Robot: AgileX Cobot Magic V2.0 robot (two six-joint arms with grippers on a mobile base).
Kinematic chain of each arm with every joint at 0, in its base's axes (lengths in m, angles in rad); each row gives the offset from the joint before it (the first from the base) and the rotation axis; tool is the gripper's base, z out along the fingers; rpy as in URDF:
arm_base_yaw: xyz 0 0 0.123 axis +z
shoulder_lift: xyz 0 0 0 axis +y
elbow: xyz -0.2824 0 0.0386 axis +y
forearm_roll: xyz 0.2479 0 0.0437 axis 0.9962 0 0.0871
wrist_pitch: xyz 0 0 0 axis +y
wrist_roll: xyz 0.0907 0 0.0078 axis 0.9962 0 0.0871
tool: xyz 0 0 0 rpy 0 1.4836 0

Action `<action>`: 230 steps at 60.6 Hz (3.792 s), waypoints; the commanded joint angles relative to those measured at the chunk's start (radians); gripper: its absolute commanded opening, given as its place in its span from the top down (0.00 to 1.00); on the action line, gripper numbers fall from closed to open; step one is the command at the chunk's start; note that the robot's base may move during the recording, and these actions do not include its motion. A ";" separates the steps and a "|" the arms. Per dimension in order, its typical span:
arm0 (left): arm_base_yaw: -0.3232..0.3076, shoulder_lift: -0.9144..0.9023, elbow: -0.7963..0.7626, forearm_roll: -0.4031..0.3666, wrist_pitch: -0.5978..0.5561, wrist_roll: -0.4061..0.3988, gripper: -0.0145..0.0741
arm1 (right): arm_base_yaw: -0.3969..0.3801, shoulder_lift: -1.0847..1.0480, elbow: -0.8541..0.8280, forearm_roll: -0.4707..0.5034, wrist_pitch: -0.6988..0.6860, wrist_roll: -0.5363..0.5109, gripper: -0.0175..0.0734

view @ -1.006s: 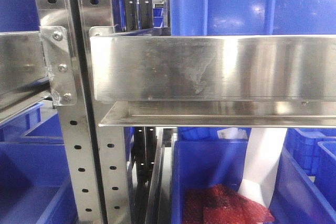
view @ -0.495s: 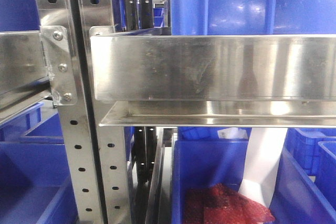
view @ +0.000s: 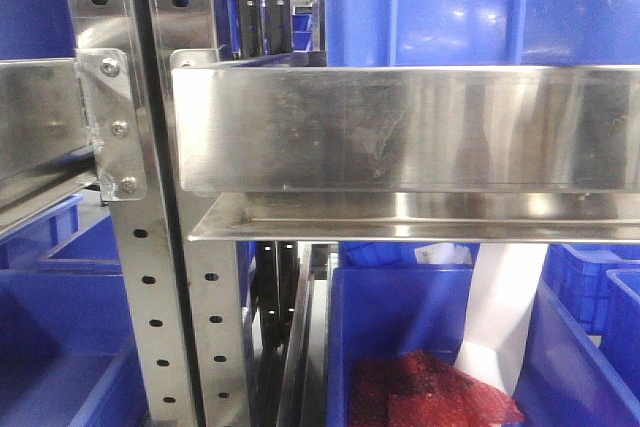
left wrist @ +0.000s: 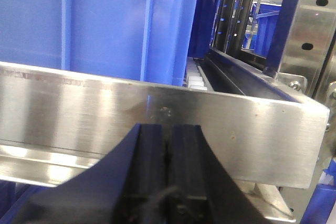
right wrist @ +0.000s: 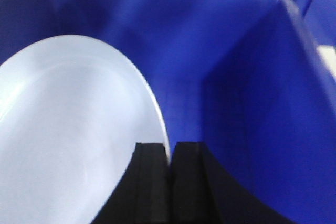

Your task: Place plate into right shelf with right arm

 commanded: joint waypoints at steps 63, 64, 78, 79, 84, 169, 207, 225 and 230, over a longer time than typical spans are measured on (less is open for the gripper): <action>-0.007 -0.012 0.007 0.000 -0.089 -0.006 0.89 | -0.008 -0.382 0.088 -0.006 -0.036 0.003 0.72; -0.007 -0.012 0.007 0.000 -0.089 -0.006 0.89 | -0.008 -0.401 0.103 -0.006 -0.040 0.003 0.74; -0.007 -0.012 0.007 0.000 -0.089 -0.006 0.89 | -0.008 -0.737 0.431 -0.005 -0.153 0.003 0.75; -0.007 -0.012 0.007 0.000 -0.089 -0.006 0.89 | -0.008 -0.767 0.462 -0.005 -0.163 0.003 0.75; -0.007 -0.012 0.007 0.000 -0.089 -0.006 0.89 | -0.008 -0.879 0.577 -0.005 -0.185 0.003 0.75; -0.007 -0.012 0.007 0.000 -0.089 -0.006 0.89 | -0.086 -1.473 1.142 0.025 -0.275 -0.016 0.75; -0.007 -0.012 0.007 0.000 -0.089 -0.006 0.89 | -0.220 -1.592 1.663 0.234 -0.732 -0.155 0.75; -0.007 -0.012 0.007 0.000 -0.089 -0.006 0.89 | -0.220 -1.592 1.661 0.234 -0.740 -0.155 0.75; -0.007 -0.012 0.007 0.000 -0.089 -0.006 0.89 | -0.220 -1.592 1.661 0.234 -0.740 -0.155 0.75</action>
